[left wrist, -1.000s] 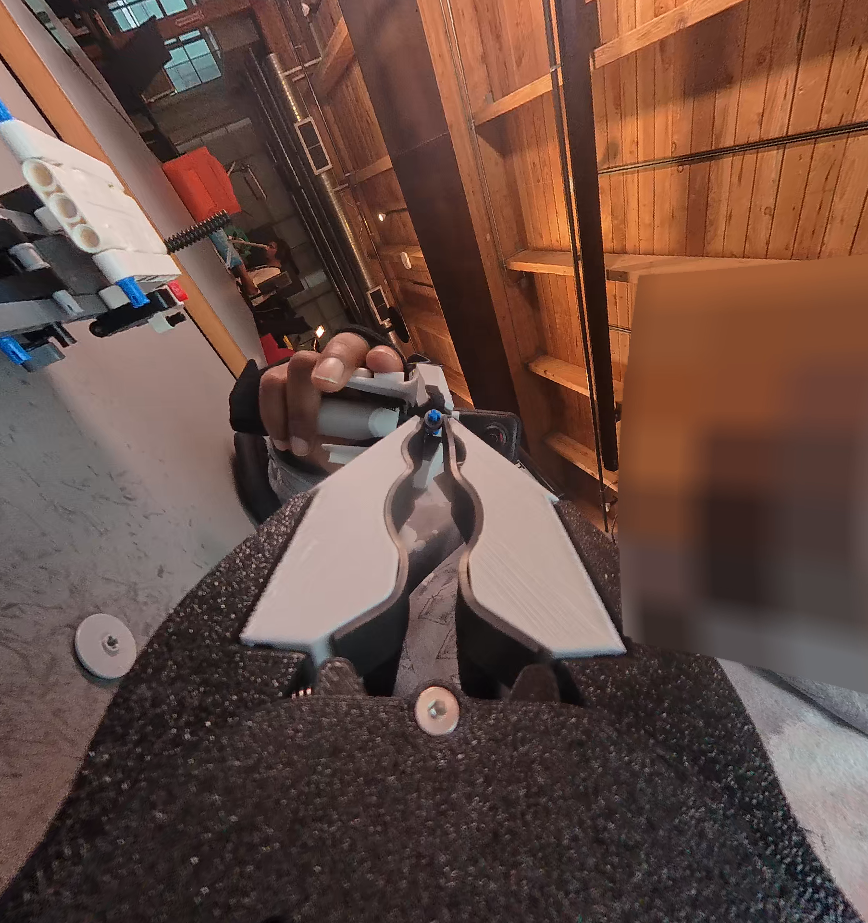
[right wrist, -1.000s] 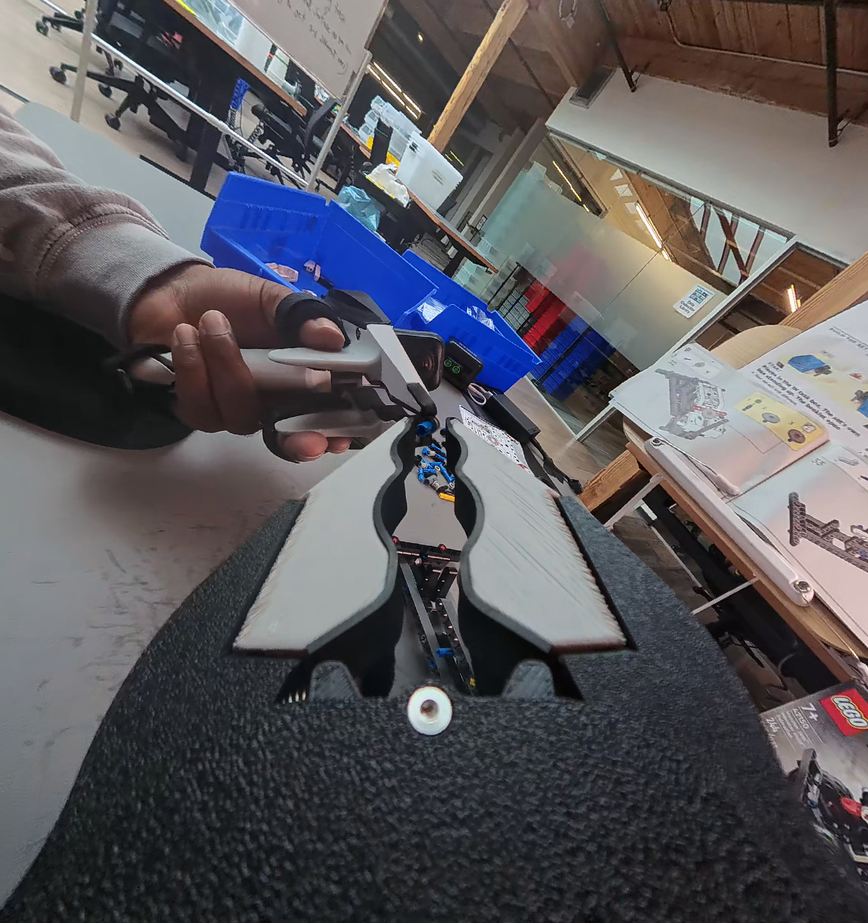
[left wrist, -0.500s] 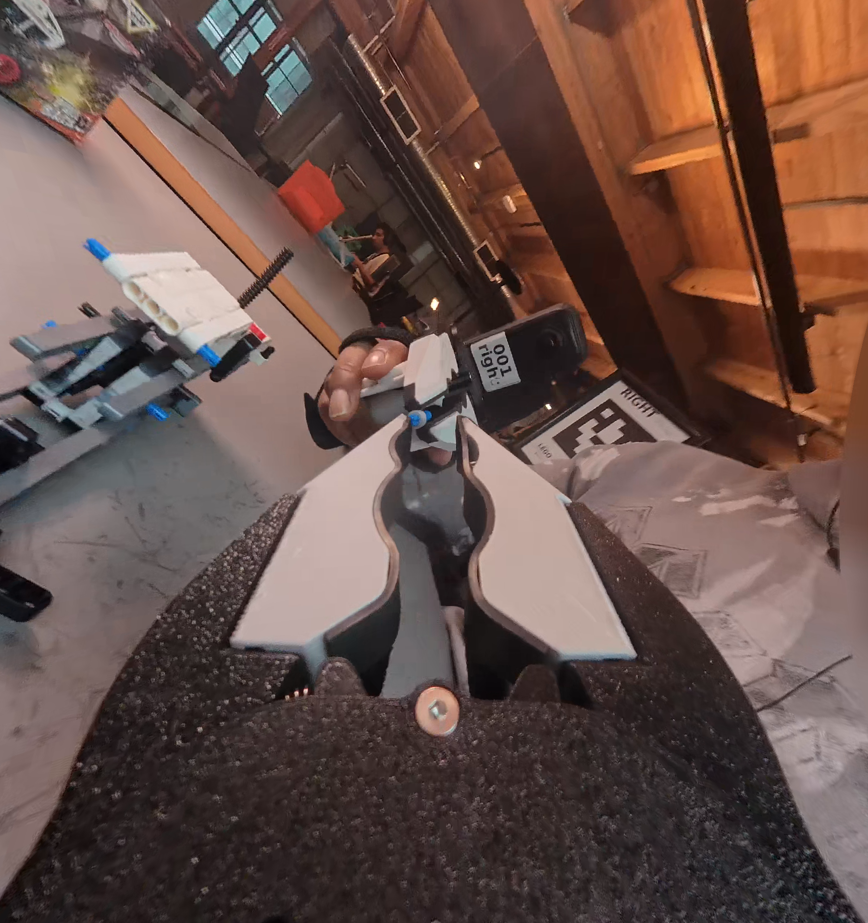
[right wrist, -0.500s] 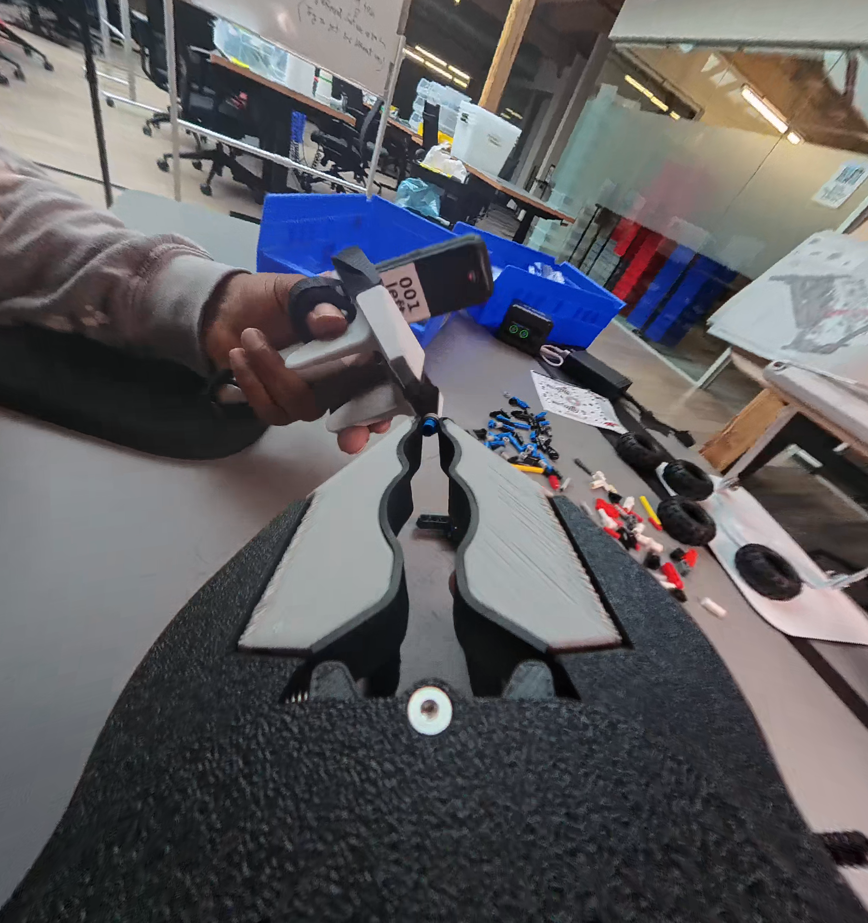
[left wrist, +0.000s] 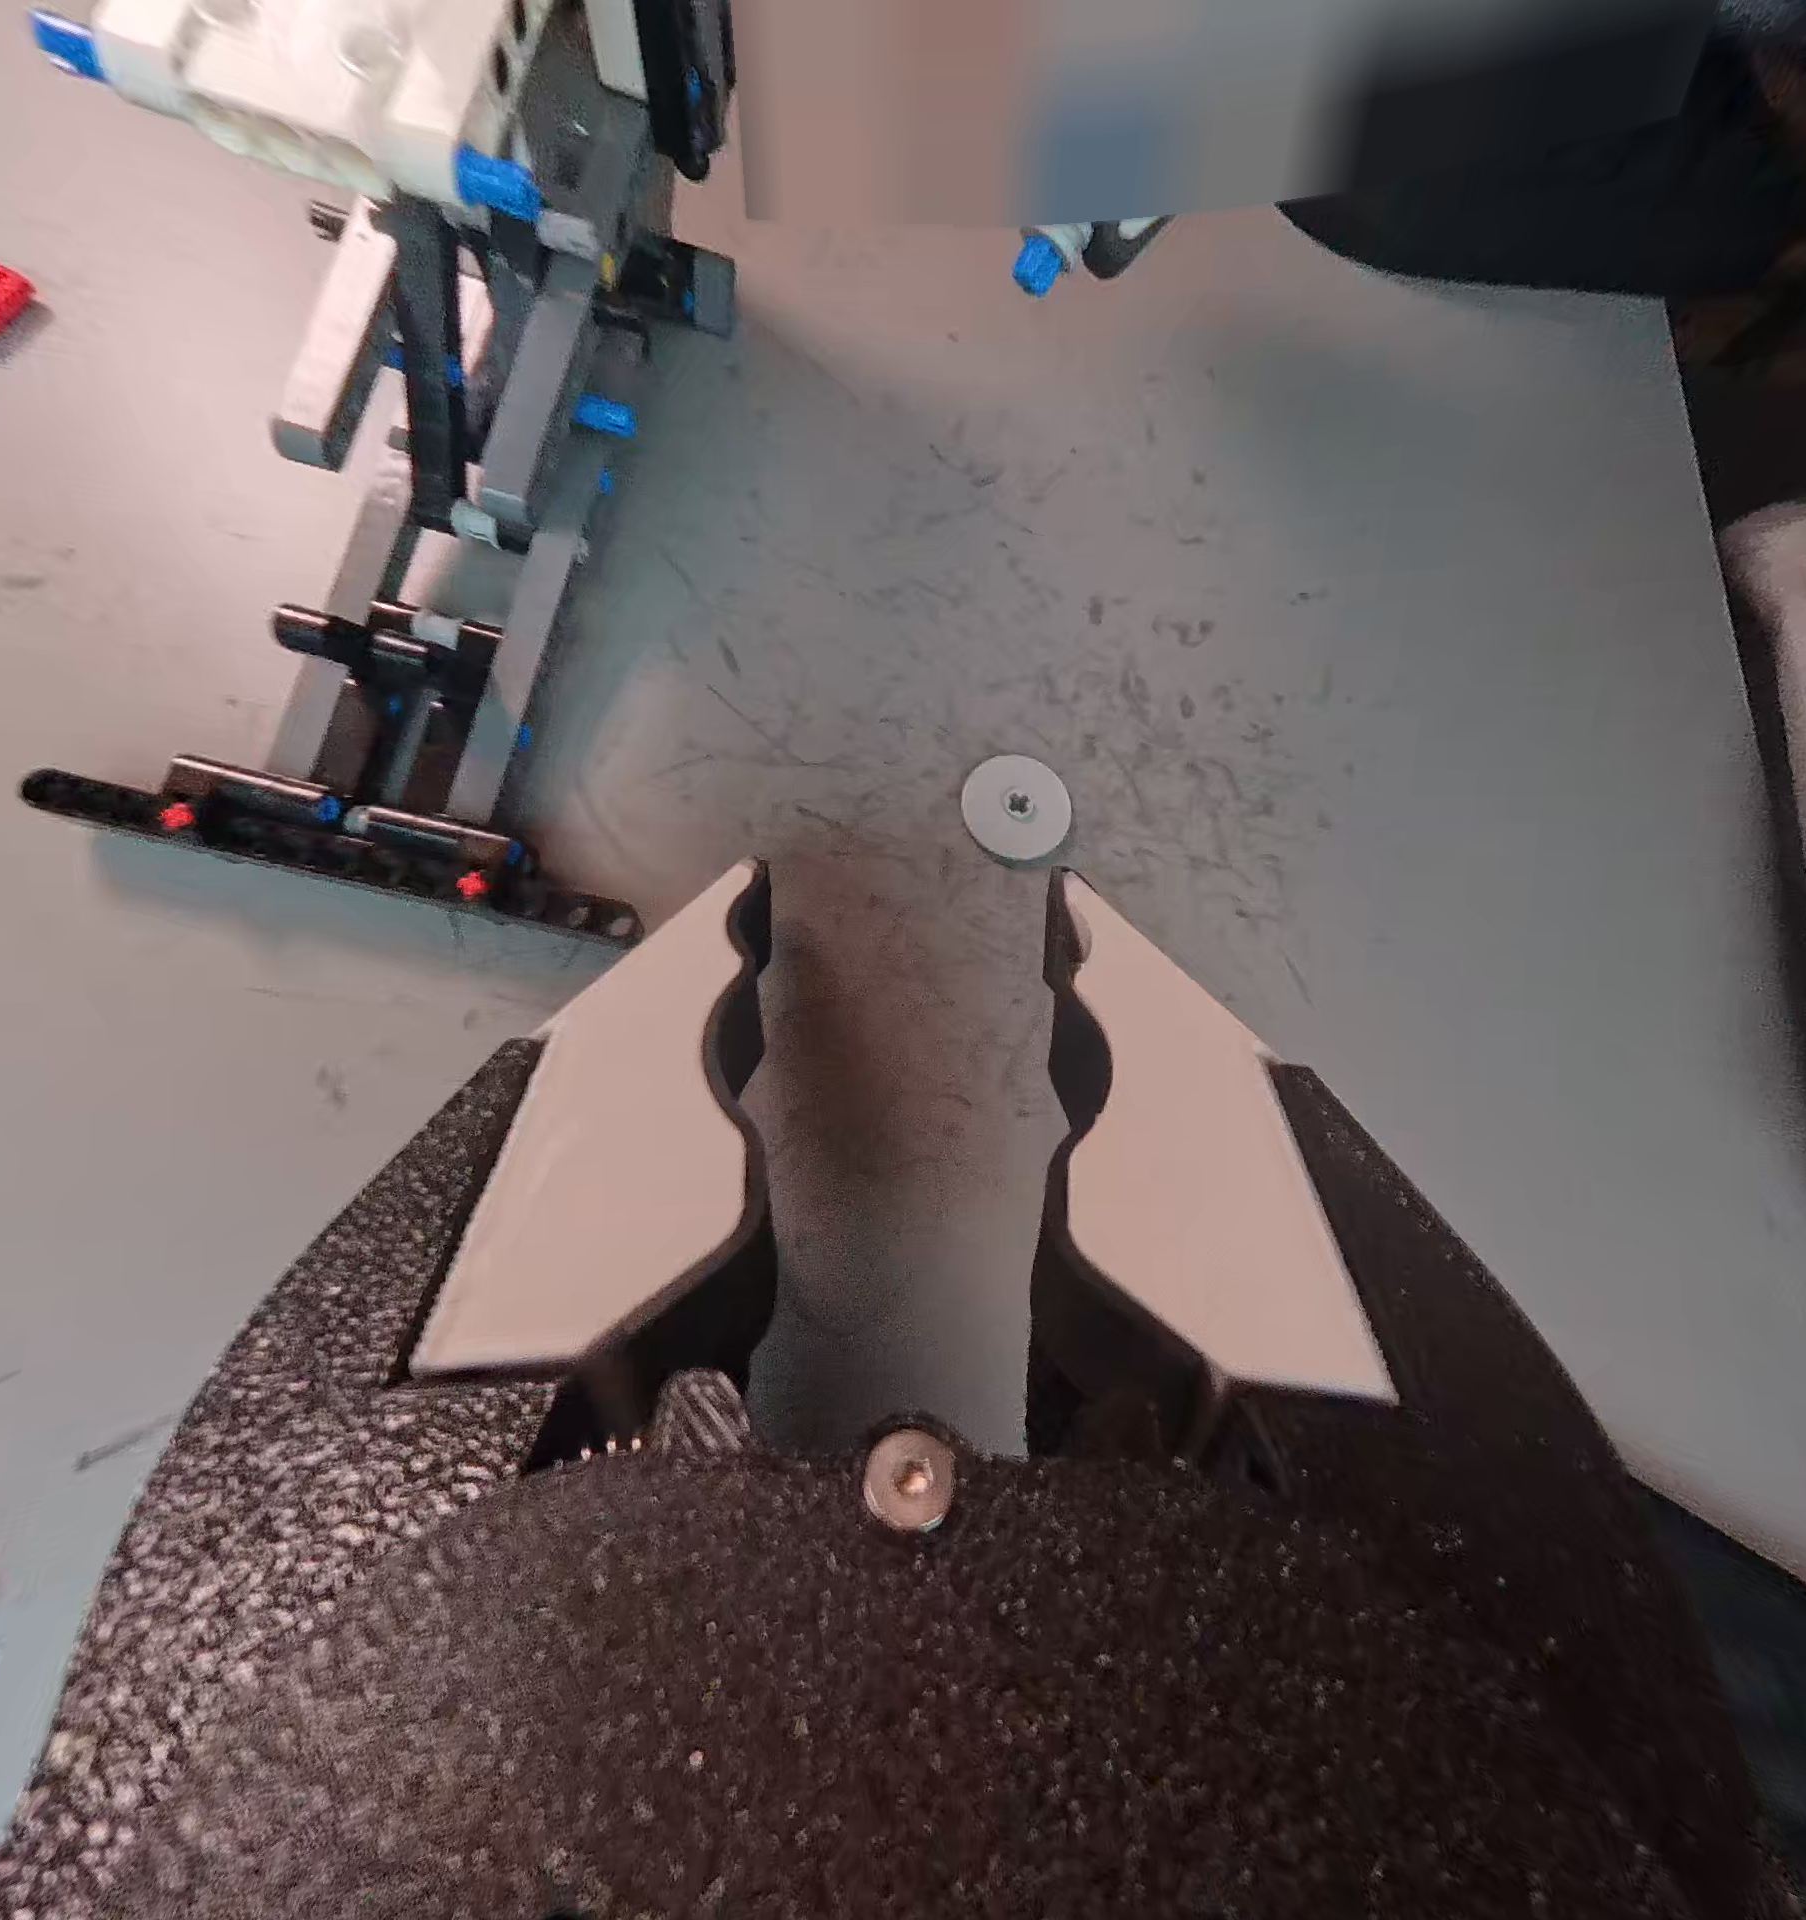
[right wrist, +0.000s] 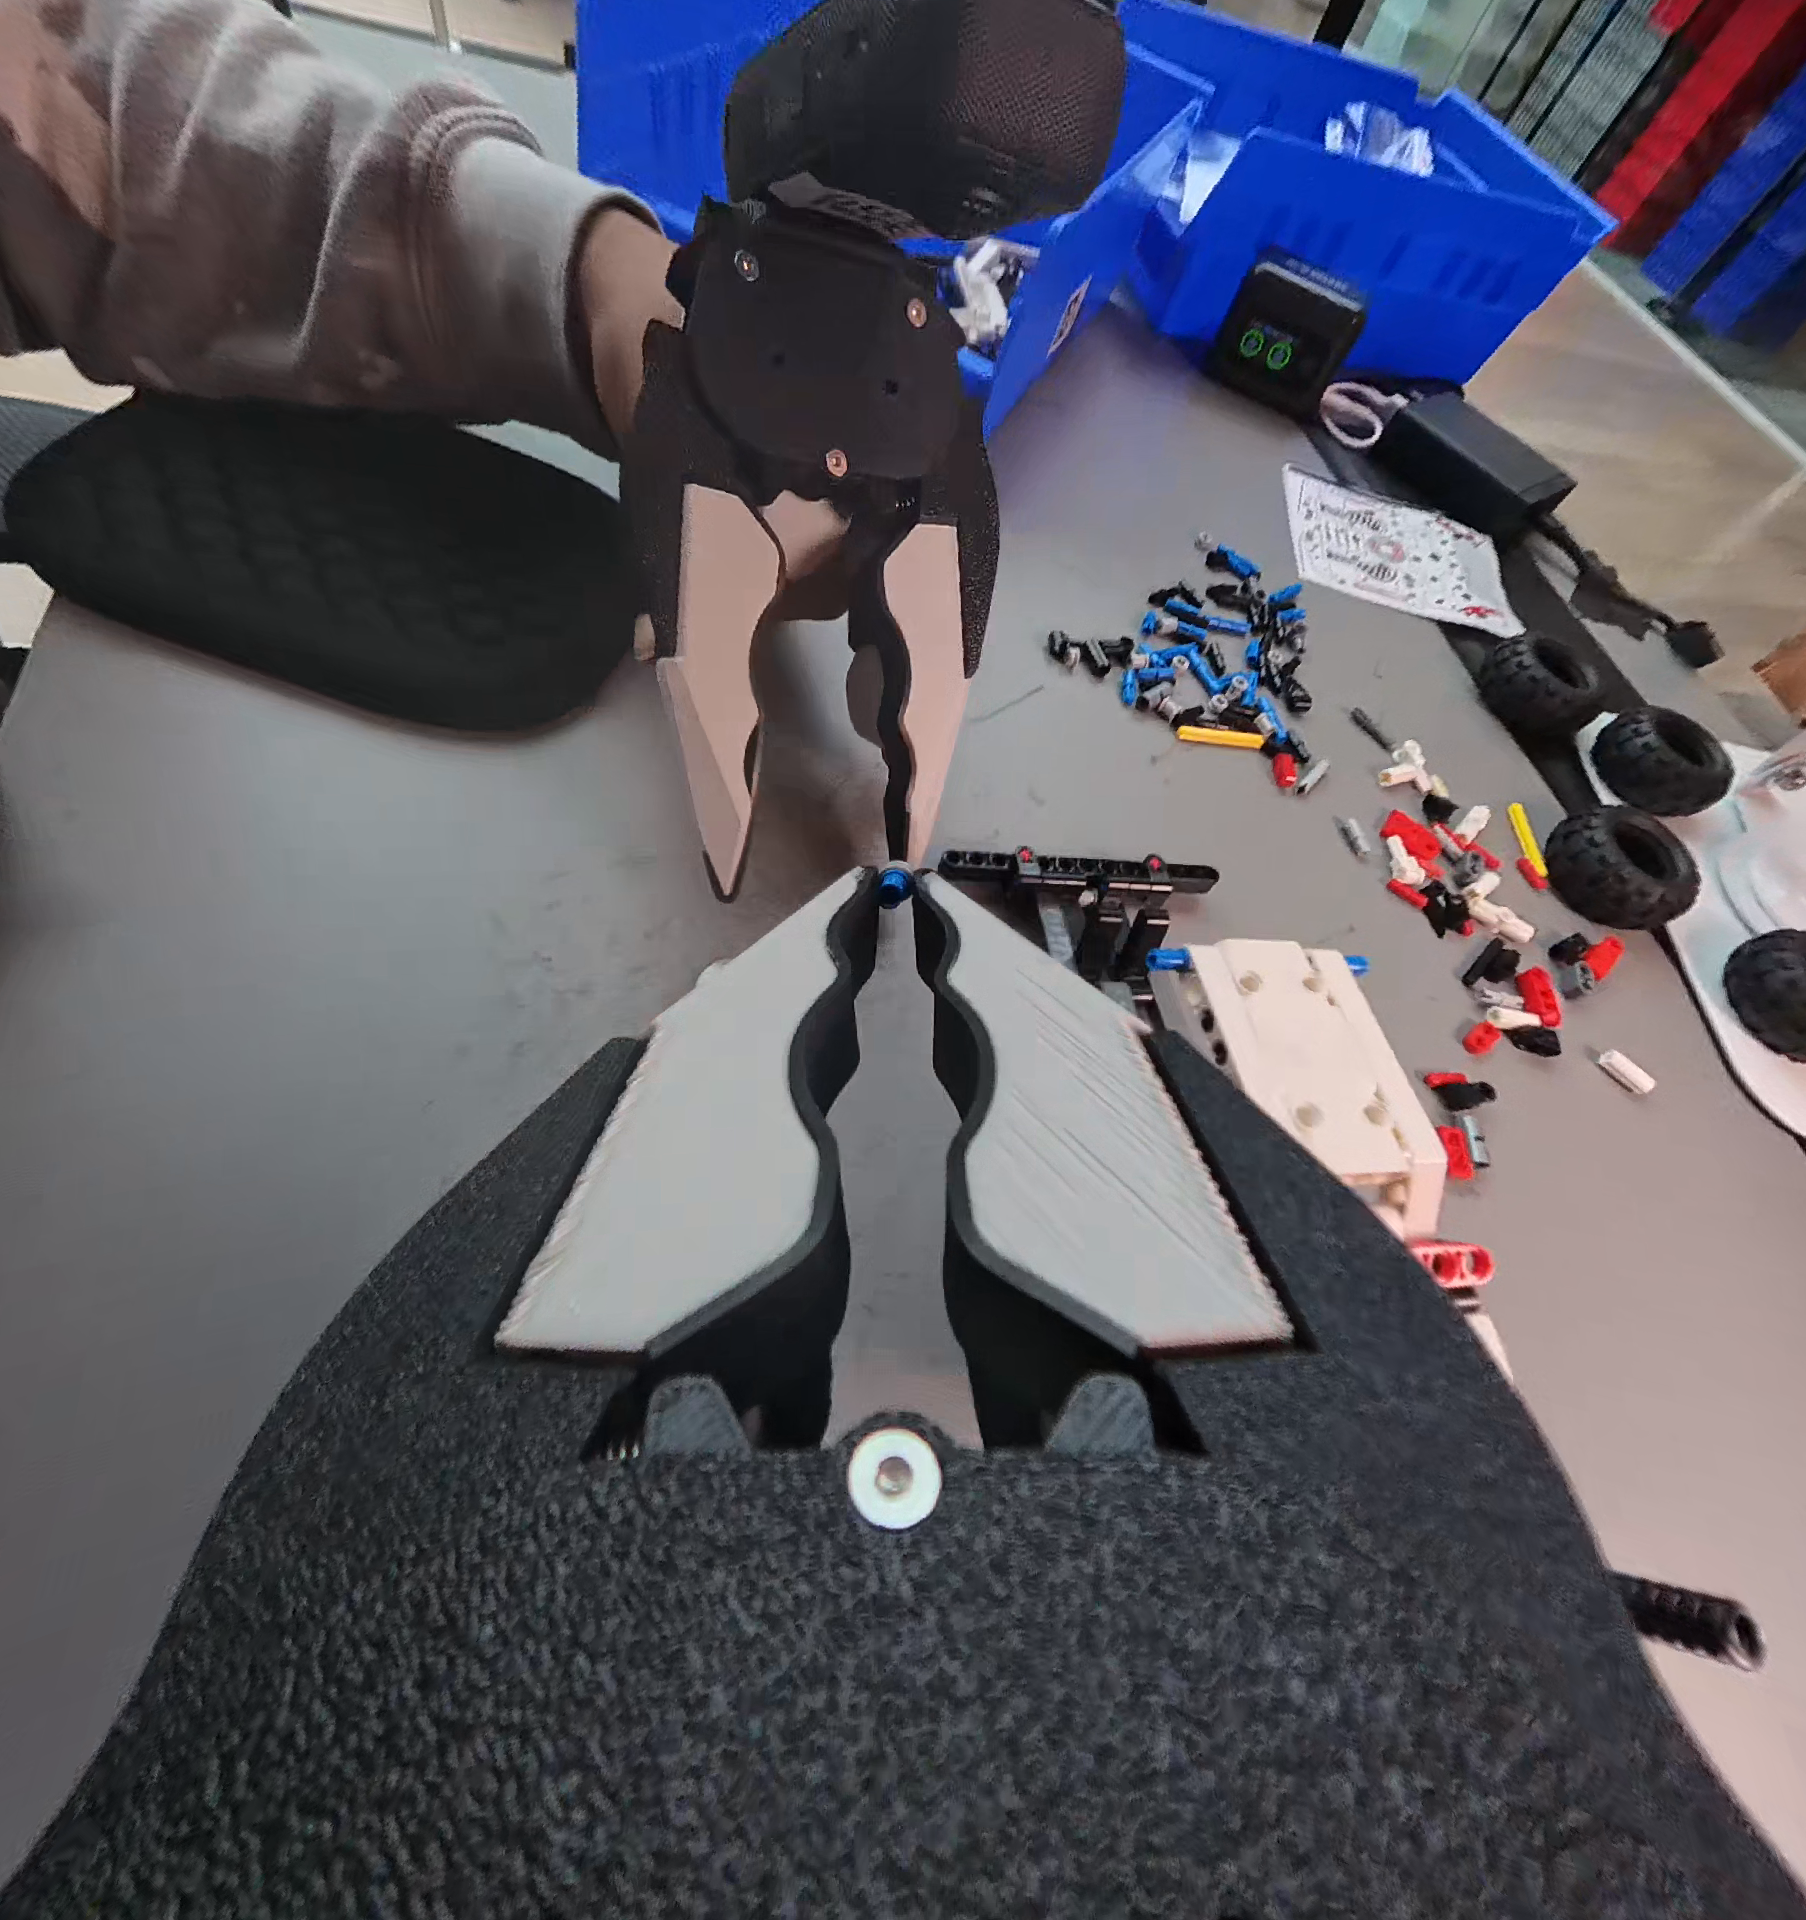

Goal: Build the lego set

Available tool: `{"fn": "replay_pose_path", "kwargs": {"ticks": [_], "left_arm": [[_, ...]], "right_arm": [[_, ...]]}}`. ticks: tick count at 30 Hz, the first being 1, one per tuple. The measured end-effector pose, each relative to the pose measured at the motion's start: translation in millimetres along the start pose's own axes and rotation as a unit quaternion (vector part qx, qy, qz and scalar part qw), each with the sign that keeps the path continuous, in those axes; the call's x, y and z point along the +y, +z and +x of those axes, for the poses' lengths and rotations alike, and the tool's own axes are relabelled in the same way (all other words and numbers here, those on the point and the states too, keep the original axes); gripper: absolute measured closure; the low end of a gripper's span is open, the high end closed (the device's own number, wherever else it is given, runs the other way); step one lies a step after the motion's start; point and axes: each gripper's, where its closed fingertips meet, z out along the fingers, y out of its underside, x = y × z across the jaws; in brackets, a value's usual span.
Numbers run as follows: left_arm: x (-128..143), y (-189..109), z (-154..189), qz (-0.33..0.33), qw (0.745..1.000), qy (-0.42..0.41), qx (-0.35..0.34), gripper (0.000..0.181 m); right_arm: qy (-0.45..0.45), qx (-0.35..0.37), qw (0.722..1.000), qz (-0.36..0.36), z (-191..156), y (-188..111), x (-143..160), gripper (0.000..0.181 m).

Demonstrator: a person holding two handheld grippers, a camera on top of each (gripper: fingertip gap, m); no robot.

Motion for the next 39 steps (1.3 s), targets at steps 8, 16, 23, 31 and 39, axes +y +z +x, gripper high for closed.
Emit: {"fn": "replay_pose_path", "kwargs": {"ticks": [8, 16, 23, 31, 39], "left_arm": [[7.8, 11.6, 5.8, -0.026, 0.998, 0.055, -0.002, 0.135], [0.5, 22.4, 21.5, -0.026, 0.994, 0.102, 0.004, 0.156], [-3.9, 29.4, 26.3, -0.033, 0.992, 0.112, 0.043, 0.160], [-5.7, 32.9, 32.0, -0.038, 0.982, 0.158, 0.097, 0.160], [-4.2, 31.7, 33.1, -0.042, 0.972, 0.189, 0.131, 0.160]], "right_arm": [[0.054, -0.058, 0.993, -0.092, -21.0, 2.3, 34.5, 0.175], [0.056, -0.114, 0.985, -0.117, -34.1, 21.3, 47.1, 0.175], [0.048, -0.152, 0.979, -0.128, -43.5, 24.0, 51.2, 0.175], [0.012, -0.174, 0.970, -0.171, -50.2, 26.8, 59.0, 0.175], [-0.021, -0.192, 0.954, -0.231, -50.1, 35.8, 68.9, 0.175]]}}
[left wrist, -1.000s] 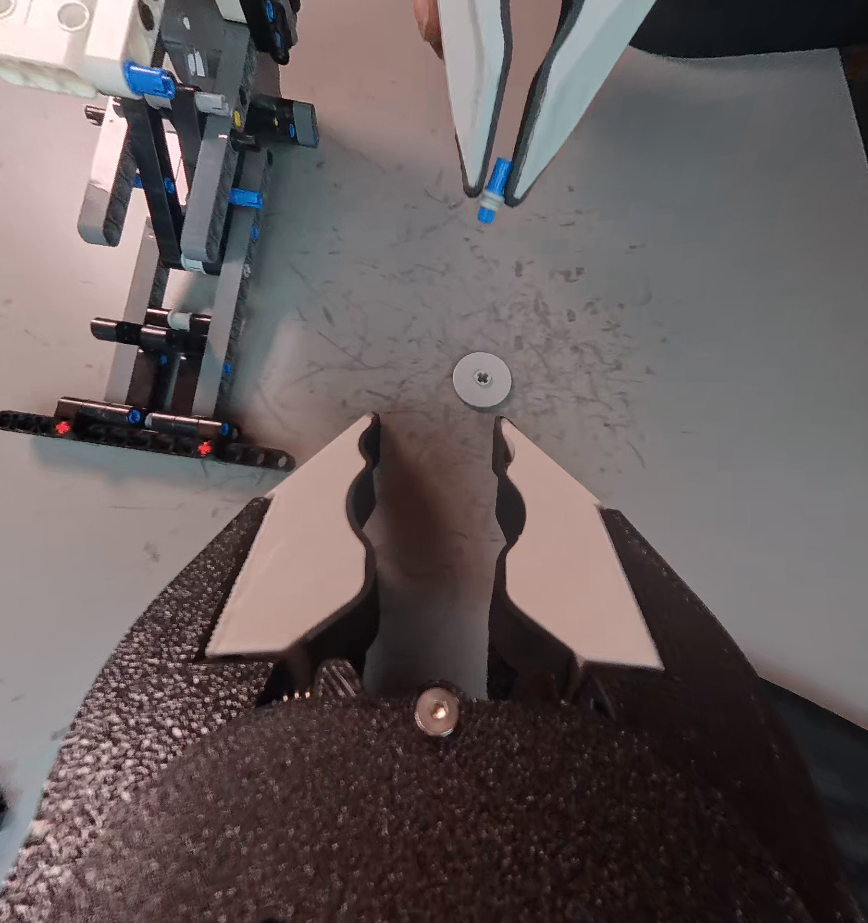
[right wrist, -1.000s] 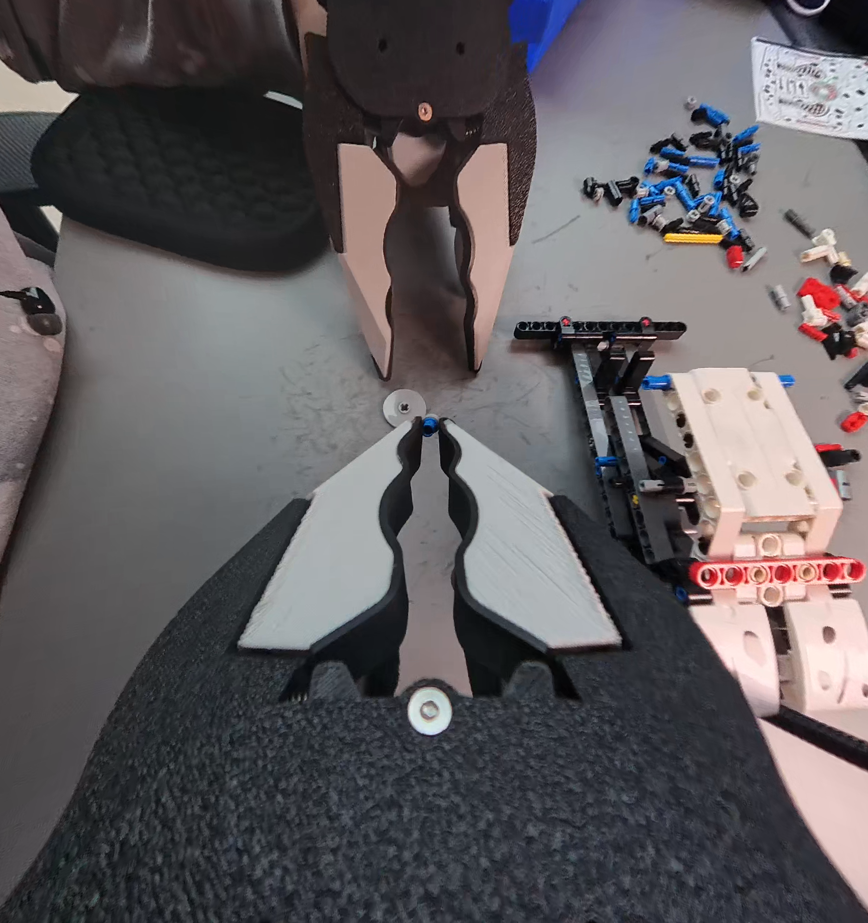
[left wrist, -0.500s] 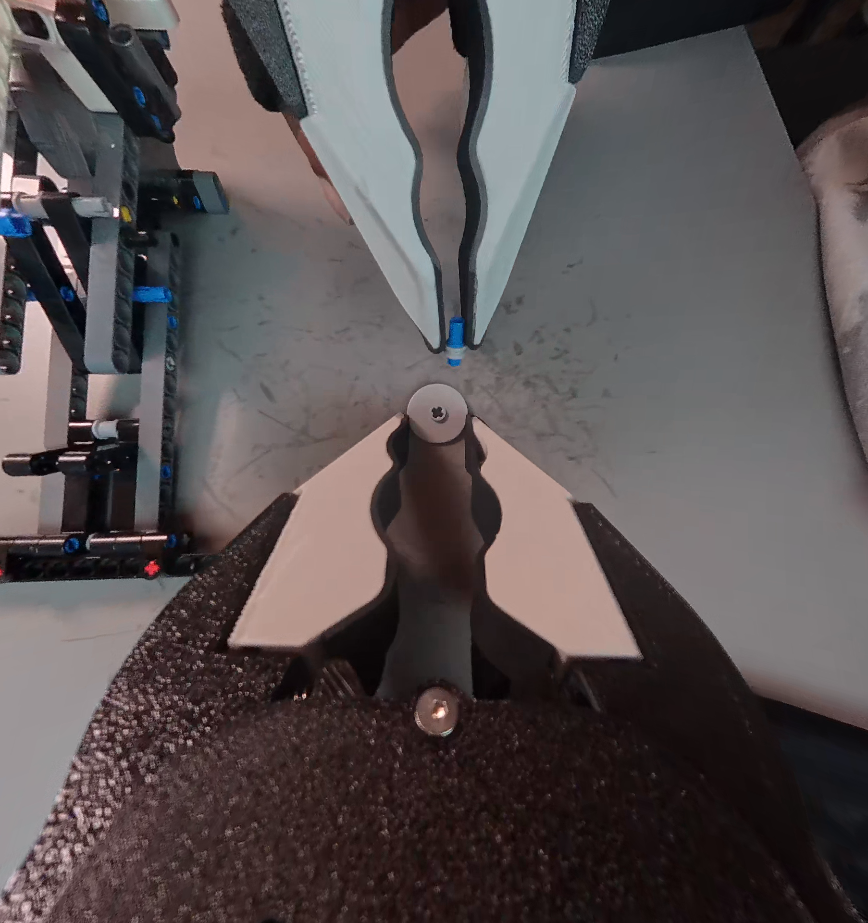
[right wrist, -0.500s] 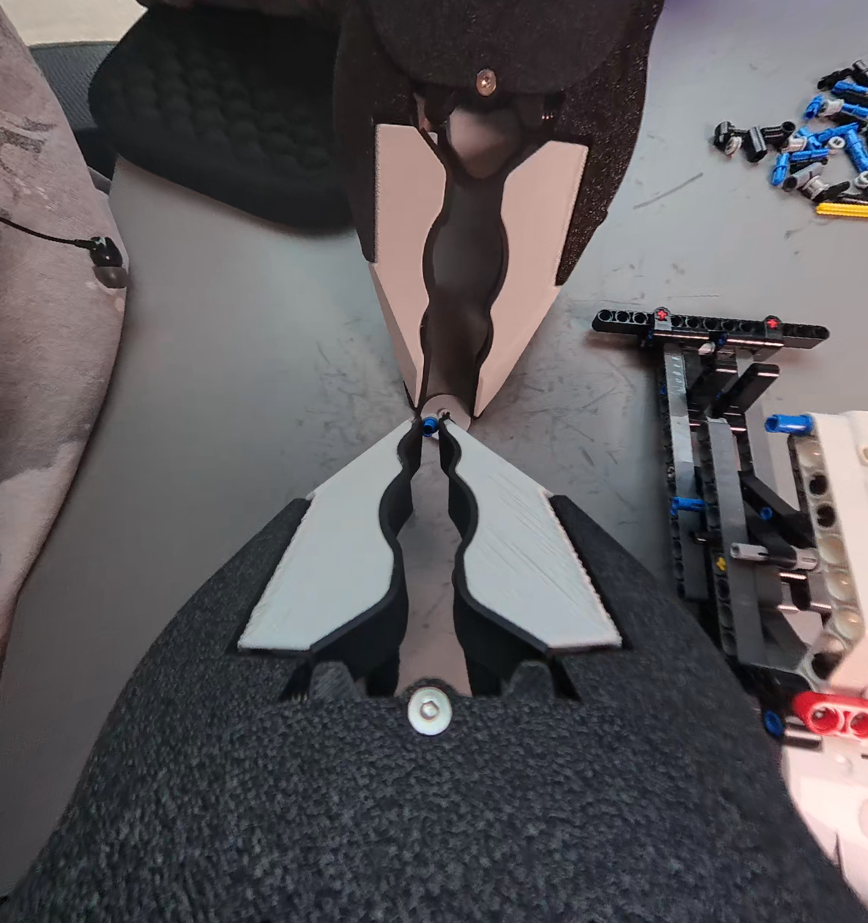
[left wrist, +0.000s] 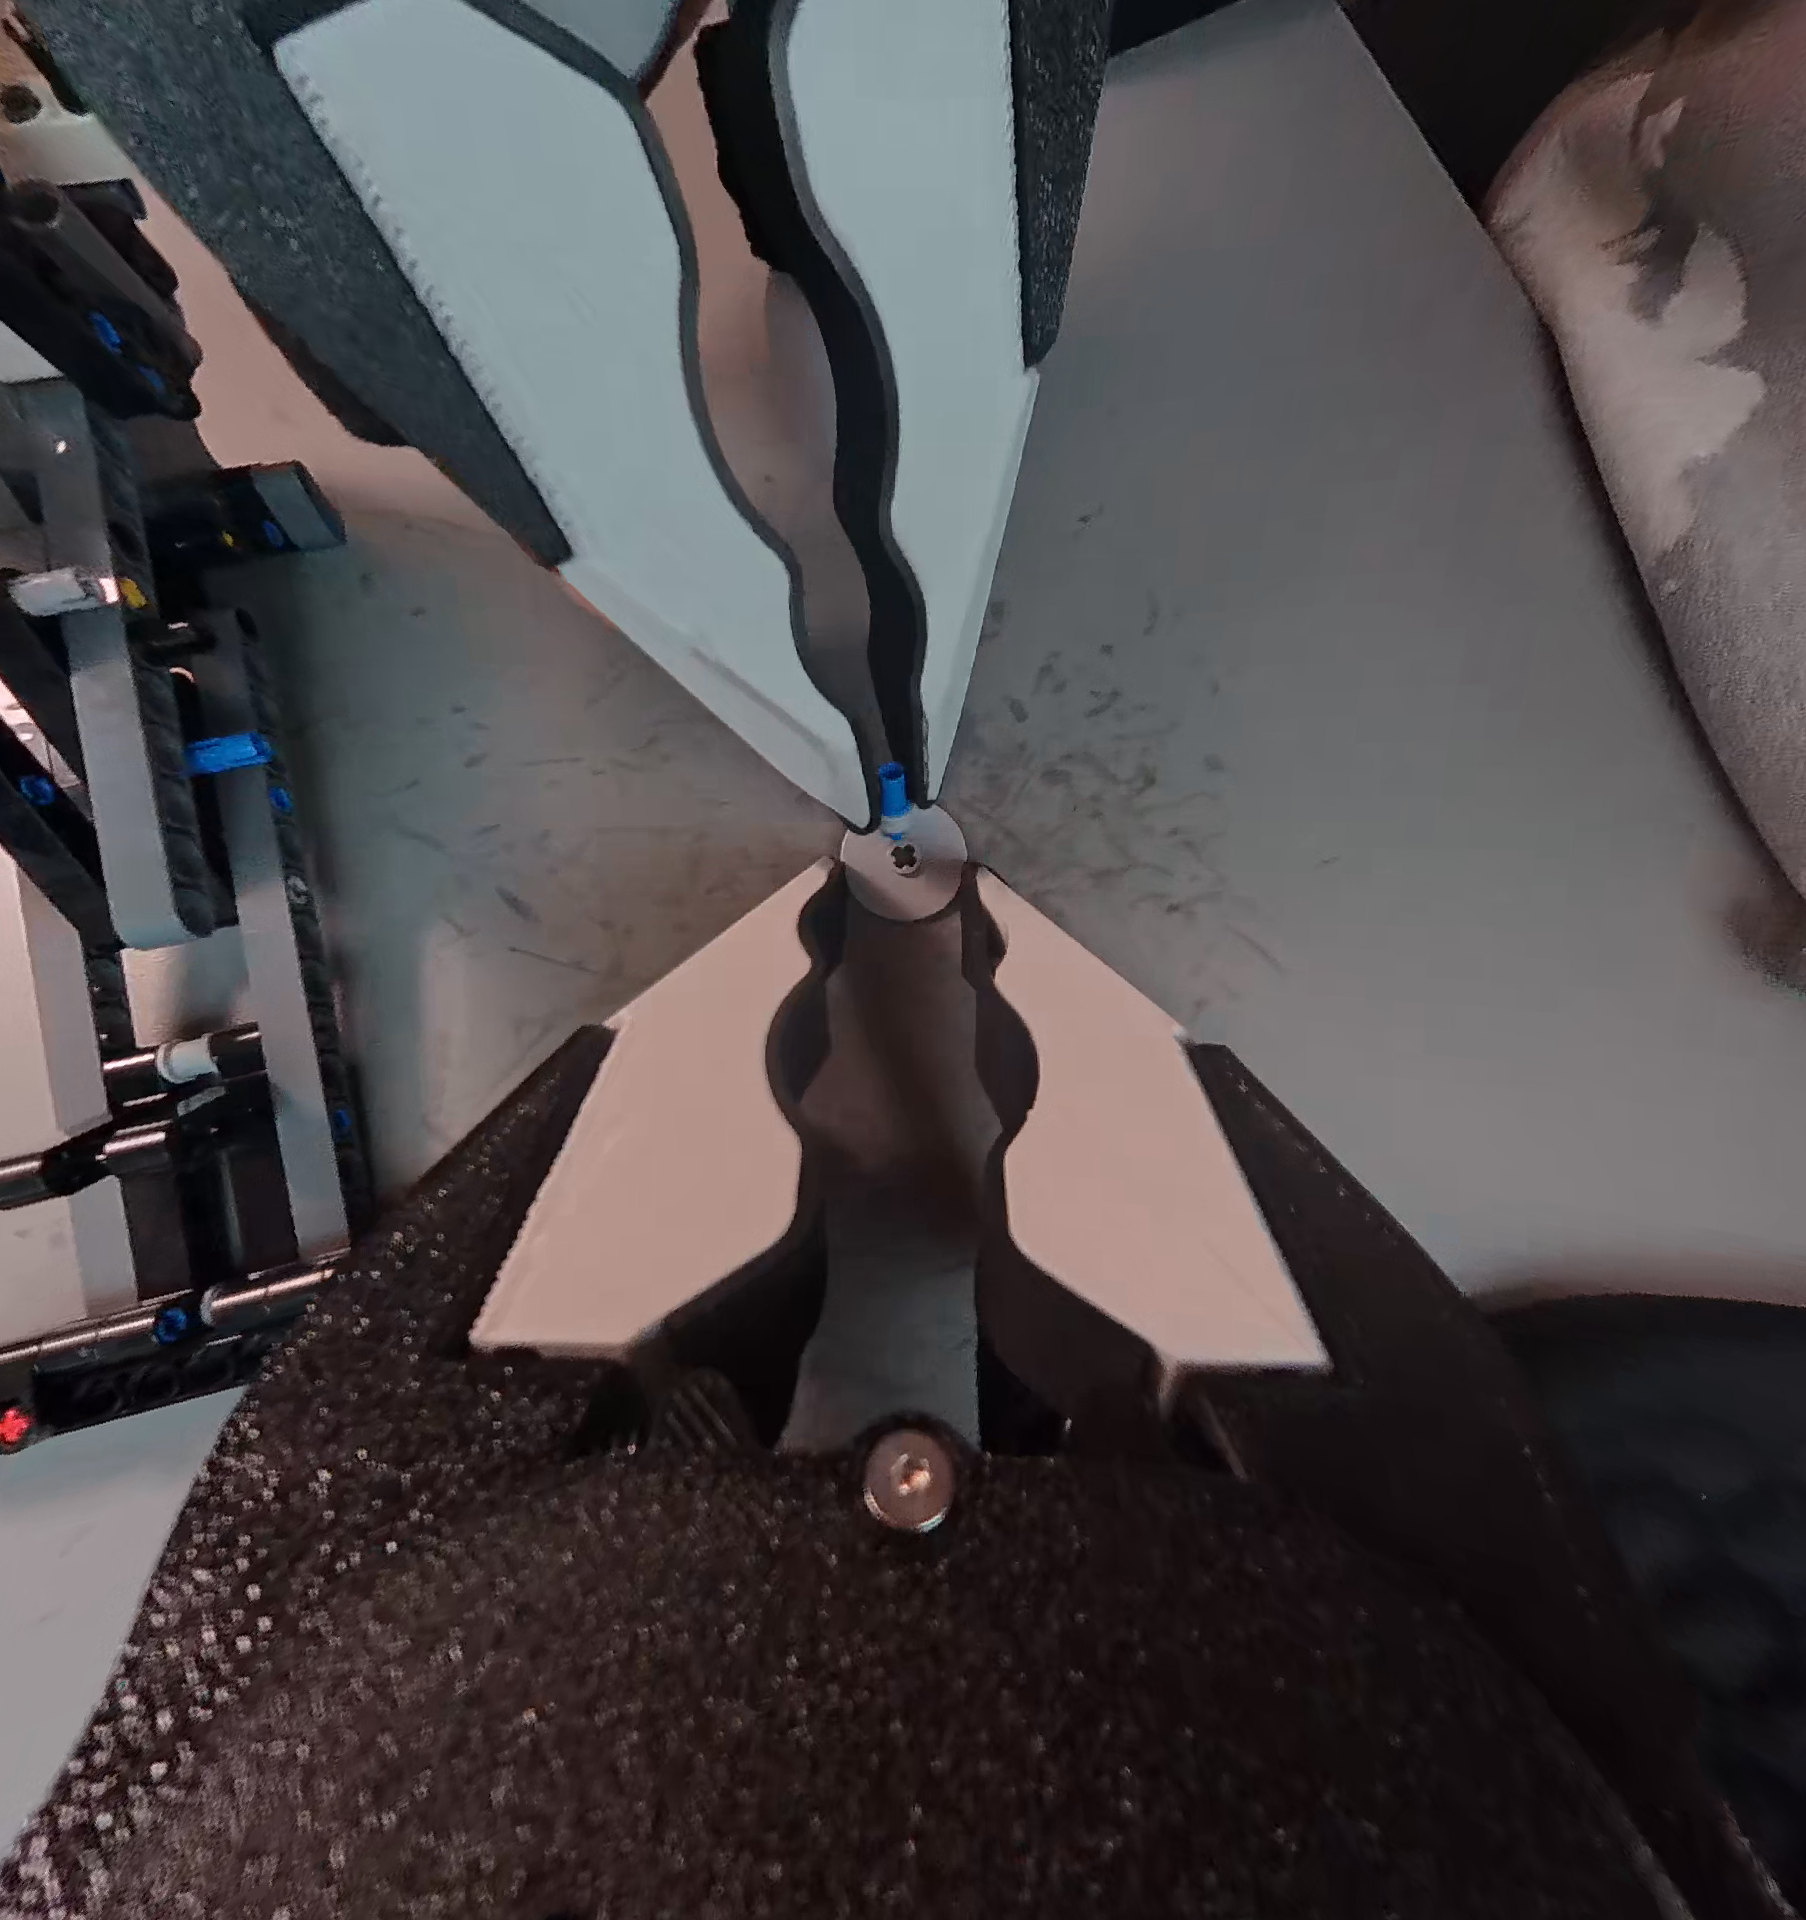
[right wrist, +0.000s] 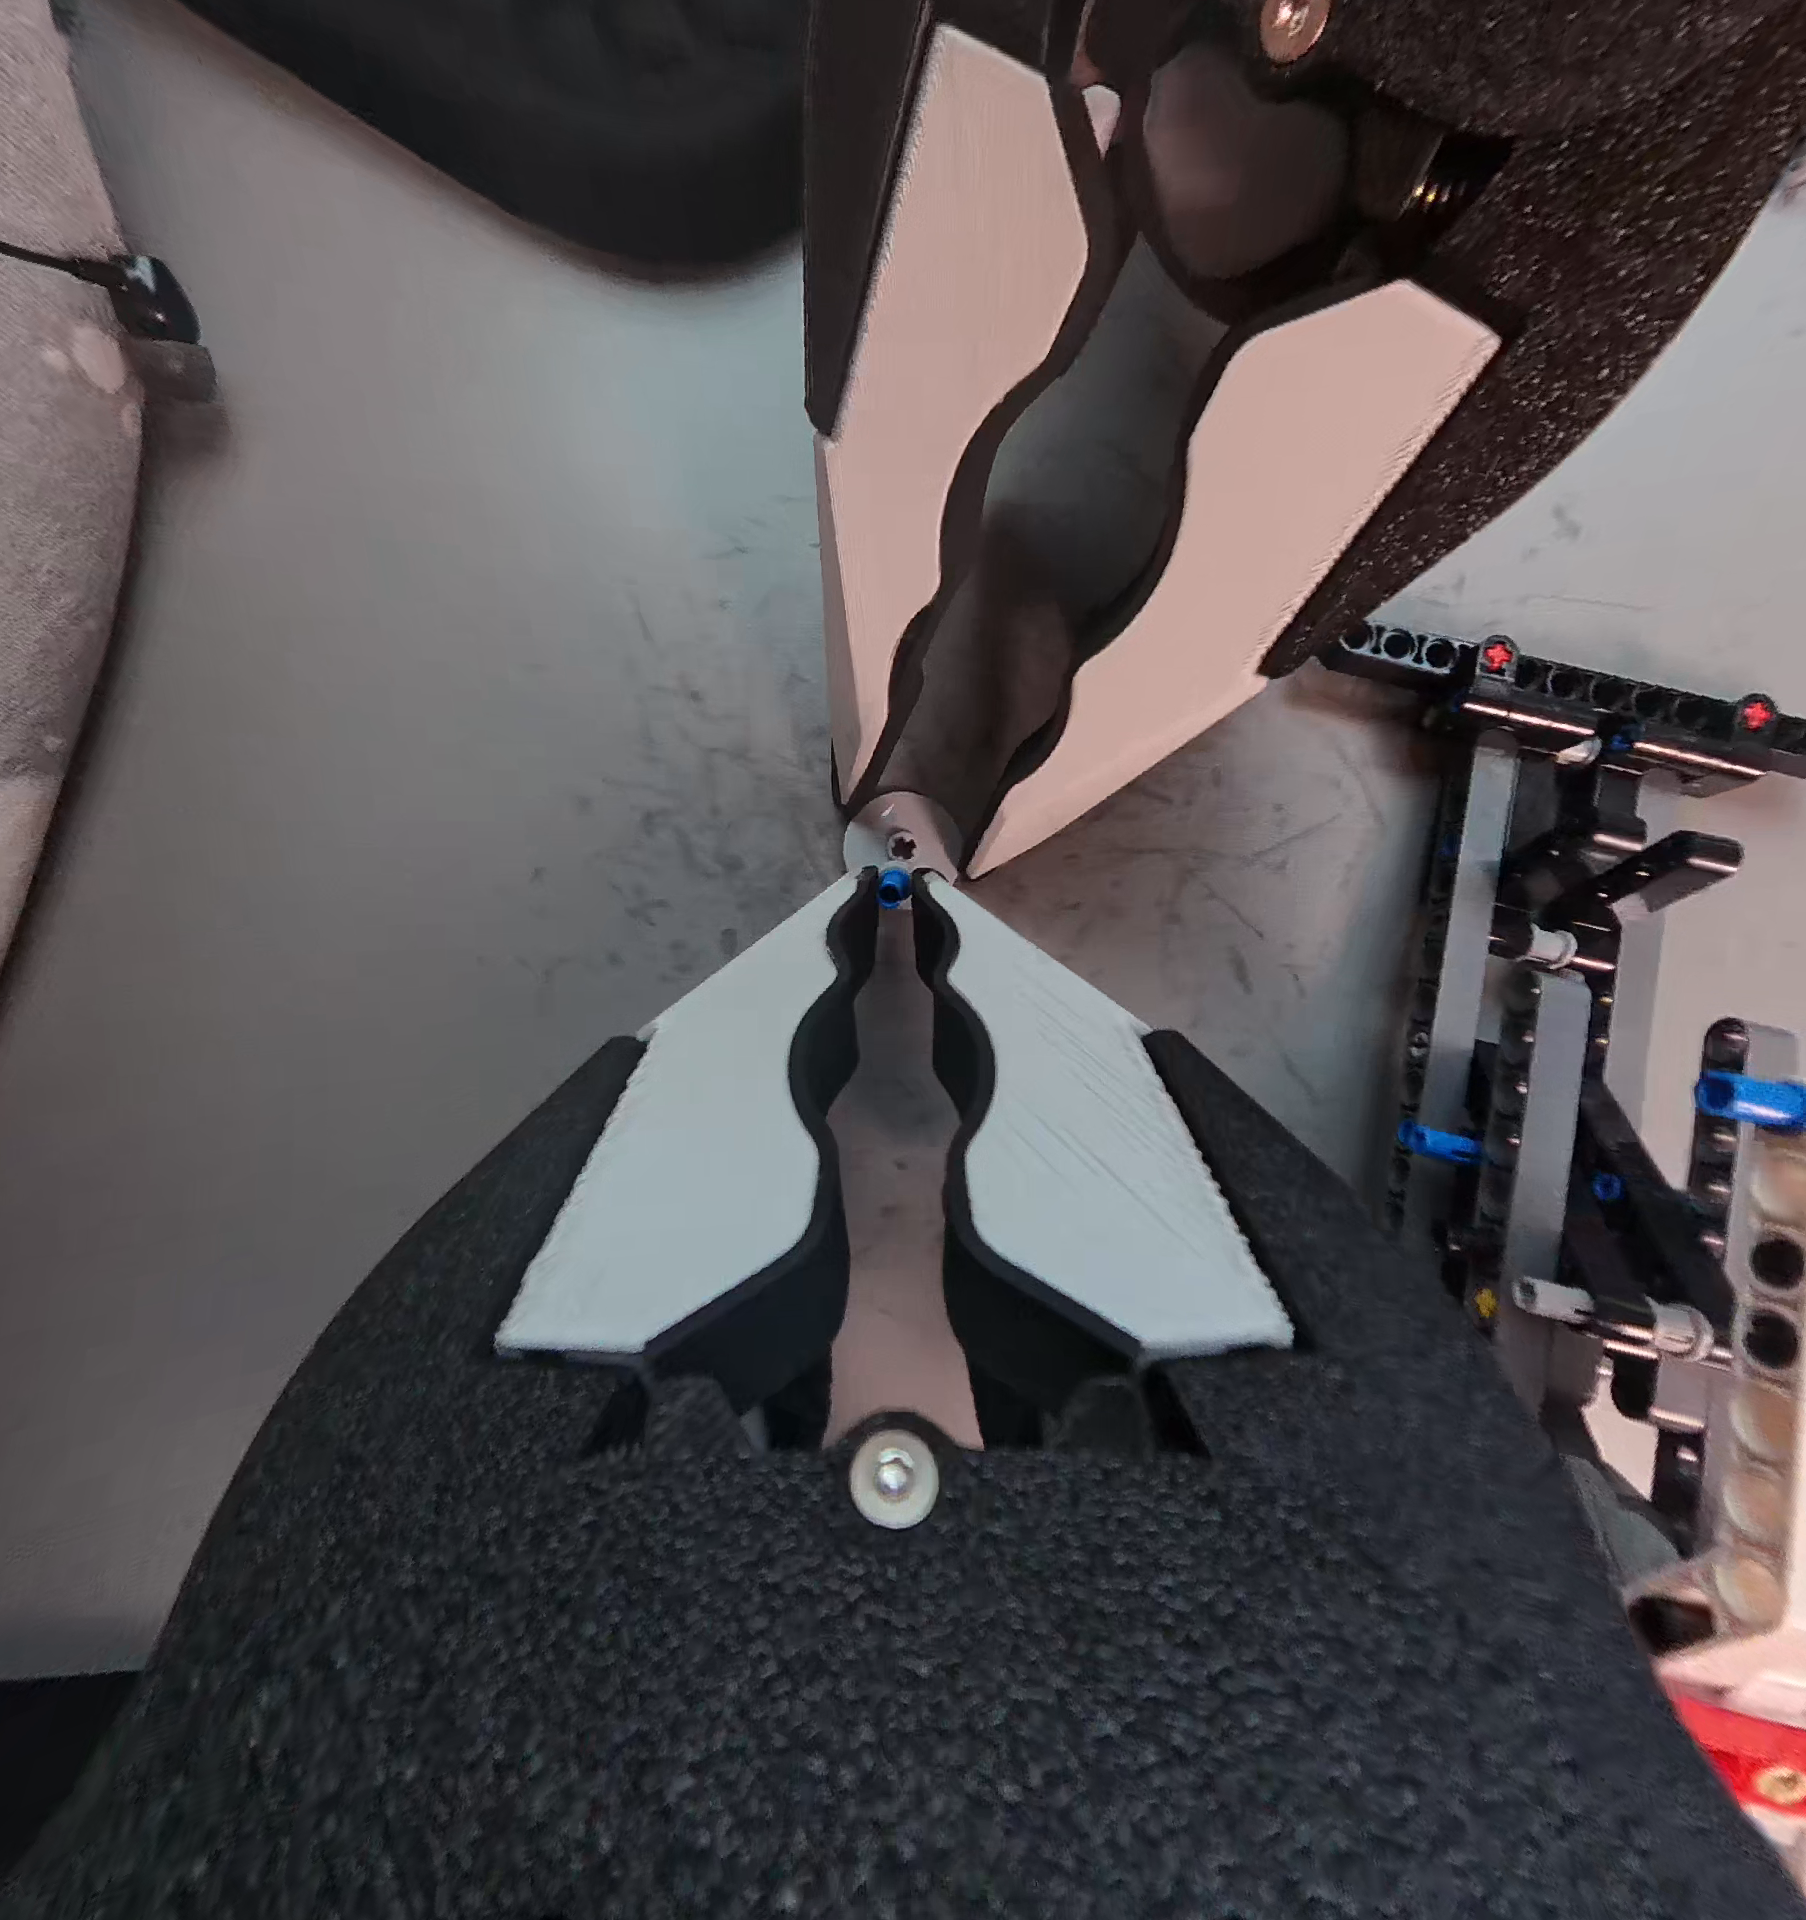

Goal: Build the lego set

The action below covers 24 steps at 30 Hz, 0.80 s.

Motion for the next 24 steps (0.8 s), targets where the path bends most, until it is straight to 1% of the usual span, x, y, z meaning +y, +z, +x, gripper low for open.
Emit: {"fn": "replay_pose_path", "kwargs": {"ticks": [4, 15, 18, 21, 24], "left_arm": [[0.5, -0.2, 0.3, 0.000, 1.000, 0.007, 0.009, 0.160], [1.2, -1.0, 1.2, 0.000, 1.000, 0.009, 0.016, 0.159], [1.4, -1.0, 1.3, 0.000, 1.000, 0.010, 0.015, 0.159], [1.4, -1.0, 1.2, 0.000, 1.000, 0.012, 0.014, 0.159], [1.4, -1.1, 1.3, 0.000, 1.000, 0.011, 0.015, 0.159]], "right_arm": [[-0.002, -0.008, 1.000, -0.003, 1.3, 0.8, -5.9, 0.175], [-0.006, -0.033, 0.998, -0.061, 2.9, 3.8, -2.8, 0.175], [-0.013, -0.034, 0.997, -0.067, 3.5, 4.4, -4.2, 0.175], [-0.004, -0.044, 0.997, -0.057, 0.0, 4.4, -8.6, 0.175], [-0.003, -0.040, 0.997, -0.066, 0.3, 6.4, -5.6, 0.175]]}}
